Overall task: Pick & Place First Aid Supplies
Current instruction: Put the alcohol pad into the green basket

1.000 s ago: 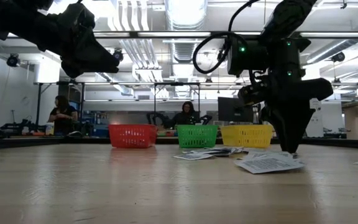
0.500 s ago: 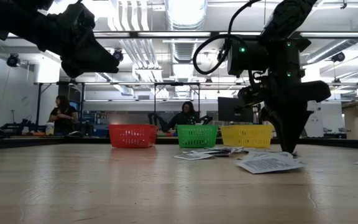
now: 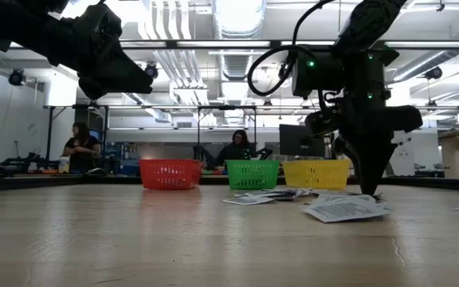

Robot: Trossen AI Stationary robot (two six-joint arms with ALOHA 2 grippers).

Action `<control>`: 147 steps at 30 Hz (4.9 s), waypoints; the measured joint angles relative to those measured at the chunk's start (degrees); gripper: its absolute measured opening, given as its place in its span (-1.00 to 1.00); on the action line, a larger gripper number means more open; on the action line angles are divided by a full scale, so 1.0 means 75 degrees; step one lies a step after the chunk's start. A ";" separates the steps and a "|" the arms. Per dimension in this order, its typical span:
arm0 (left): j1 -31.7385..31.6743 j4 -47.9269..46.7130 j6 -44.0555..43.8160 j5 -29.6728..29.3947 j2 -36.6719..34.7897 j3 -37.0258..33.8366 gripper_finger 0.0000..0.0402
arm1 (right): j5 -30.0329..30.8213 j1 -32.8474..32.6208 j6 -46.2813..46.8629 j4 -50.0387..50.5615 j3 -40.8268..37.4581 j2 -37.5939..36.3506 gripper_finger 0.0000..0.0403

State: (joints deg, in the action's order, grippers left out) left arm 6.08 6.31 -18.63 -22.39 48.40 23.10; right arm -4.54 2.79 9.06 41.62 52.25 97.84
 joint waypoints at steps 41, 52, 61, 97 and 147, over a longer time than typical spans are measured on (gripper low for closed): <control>-0.0002 0.0009 -0.0091 0.0000 0.0000 0.0000 -0.34 | -0.1834 0.0114 0.1023 -0.0074 0.0000 -0.1932 -0.71; -0.0001 -0.0030 -0.0070 0.0000 0.0000 0.0000 -0.34 | -0.1916 -0.0454 -0.1319 -0.0005 0.0000 -0.1592 -0.41; -0.0001 -0.0064 -0.0076 0.0000 0.0000 0.0001 -0.34 | -0.0360 -0.0962 -0.2915 -0.0042 0.0000 -0.1003 -0.39; -0.0002 -0.0176 -0.0140 -0.0207 0.0000 -0.0001 -0.34 | 0.0556 -0.1483 -0.3661 -0.0045 0.0484 0.0526 -0.41; 0.0001 -0.0154 -0.0283 -0.0204 0.0000 -0.0001 -0.34 | 0.0624 -0.1101 -0.3266 0.0450 0.2314 0.0155 -0.96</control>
State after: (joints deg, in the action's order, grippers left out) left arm 6.09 5.15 -20.75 -23.92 48.40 23.09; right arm 0.14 -5.47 -15.43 44.99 69.60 99.00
